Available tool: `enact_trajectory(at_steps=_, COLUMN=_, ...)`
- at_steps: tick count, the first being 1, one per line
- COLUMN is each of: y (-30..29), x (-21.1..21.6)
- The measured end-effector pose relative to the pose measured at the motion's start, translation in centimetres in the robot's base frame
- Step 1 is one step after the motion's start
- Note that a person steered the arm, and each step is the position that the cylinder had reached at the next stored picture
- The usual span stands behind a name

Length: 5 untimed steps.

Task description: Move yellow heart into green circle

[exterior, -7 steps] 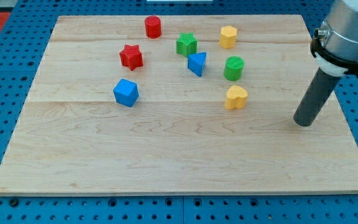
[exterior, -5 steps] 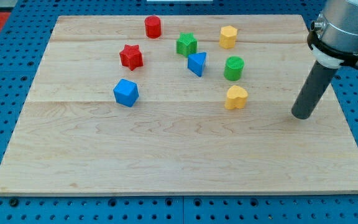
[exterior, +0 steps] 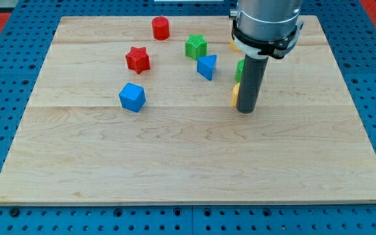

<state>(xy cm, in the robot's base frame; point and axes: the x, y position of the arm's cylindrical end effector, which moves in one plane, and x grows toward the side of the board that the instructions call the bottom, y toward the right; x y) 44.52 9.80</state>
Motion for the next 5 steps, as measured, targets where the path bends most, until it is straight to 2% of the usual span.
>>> enact_trajectory(at_steps=4, y=0.2, x=-0.4)
enact_trajectory(at_steps=5, y=2.1, x=-0.5)
